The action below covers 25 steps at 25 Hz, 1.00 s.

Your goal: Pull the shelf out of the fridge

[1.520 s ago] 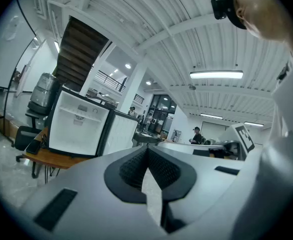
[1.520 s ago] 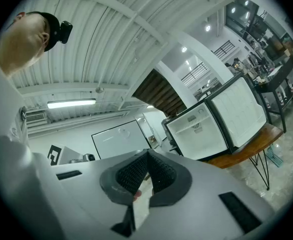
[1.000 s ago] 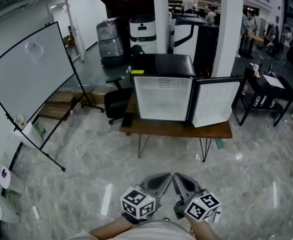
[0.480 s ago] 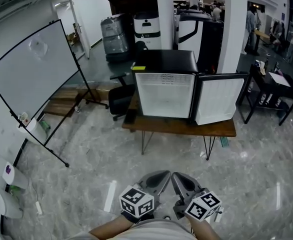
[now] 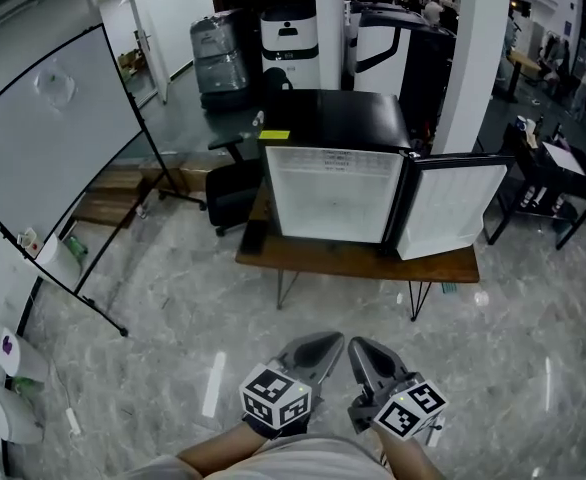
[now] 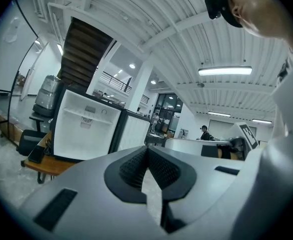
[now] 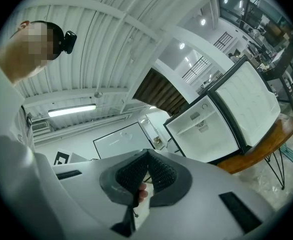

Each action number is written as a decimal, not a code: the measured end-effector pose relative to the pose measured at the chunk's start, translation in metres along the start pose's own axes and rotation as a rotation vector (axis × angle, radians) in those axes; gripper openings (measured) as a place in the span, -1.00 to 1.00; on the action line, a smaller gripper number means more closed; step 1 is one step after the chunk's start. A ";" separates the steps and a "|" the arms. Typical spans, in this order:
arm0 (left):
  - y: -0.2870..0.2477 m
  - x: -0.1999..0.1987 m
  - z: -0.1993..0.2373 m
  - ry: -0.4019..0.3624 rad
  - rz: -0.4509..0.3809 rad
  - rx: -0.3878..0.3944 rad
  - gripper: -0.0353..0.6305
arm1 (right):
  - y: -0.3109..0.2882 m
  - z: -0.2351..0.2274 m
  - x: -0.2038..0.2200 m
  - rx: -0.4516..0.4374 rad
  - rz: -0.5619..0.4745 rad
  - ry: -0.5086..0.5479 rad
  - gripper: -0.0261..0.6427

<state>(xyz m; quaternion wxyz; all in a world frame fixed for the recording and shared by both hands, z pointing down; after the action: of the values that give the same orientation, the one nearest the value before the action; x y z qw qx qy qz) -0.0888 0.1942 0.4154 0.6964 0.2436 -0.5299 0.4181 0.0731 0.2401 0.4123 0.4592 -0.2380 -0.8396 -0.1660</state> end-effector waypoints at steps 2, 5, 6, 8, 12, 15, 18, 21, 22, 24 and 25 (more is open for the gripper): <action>-0.015 -0.013 0.026 -0.013 0.002 0.015 -0.88 | -0.027 -0.011 -0.007 0.013 -0.014 0.003 -0.86; -0.034 -0.033 0.063 -0.027 0.003 0.032 -0.88 | -0.065 -0.024 -0.017 0.033 -0.025 0.004 -0.86; -0.041 -0.038 0.075 -0.029 0.004 0.038 -0.88 | -0.076 -0.029 -0.019 0.041 -0.026 0.001 -0.86; -0.054 -0.048 0.096 -0.035 0.006 0.051 -0.88 | -0.097 -0.039 -0.023 0.056 -0.029 -0.001 -0.86; -0.077 -0.062 0.135 -0.040 0.011 0.074 -0.88 | -0.133 -0.057 -0.031 0.089 -0.043 -0.007 -0.86; -0.091 -0.069 0.157 -0.040 0.013 0.090 -0.88 | -0.151 -0.068 -0.036 0.117 -0.061 -0.010 -0.86; -0.107 -0.074 0.177 -0.040 0.016 0.098 -0.88 | -0.165 -0.080 -0.041 0.138 -0.069 -0.014 -0.86; -0.123 -0.079 0.193 -0.028 0.017 0.098 -0.88 | -0.177 -0.092 -0.046 0.150 -0.073 -0.022 -0.86; -0.129 -0.080 0.197 -0.023 0.017 0.096 -0.88 | -0.180 -0.097 -0.049 0.151 -0.076 -0.025 -0.86; -0.142 -0.082 0.207 -0.010 0.015 0.087 -0.88 | -0.187 -0.107 -0.054 0.148 -0.083 -0.028 -0.86; -0.150 -0.083 0.212 -0.004 0.013 0.081 -0.88 | -0.191 -0.113 -0.058 0.143 -0.086 -0.028 -0.86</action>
<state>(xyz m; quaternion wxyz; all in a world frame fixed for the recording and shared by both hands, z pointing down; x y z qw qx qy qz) -0.0834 -0.0782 0.4204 0.6823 0.2688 -0.5155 0.4432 0.0728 0.0108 0.4111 0.4555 -0.1706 -0.8652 -0.1217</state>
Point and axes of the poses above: the fingertips, and each gripper's own axes: y backward along the fingers, z to its left, x out of its underside, the point moved 10 cm from there along y, backward along the fingers
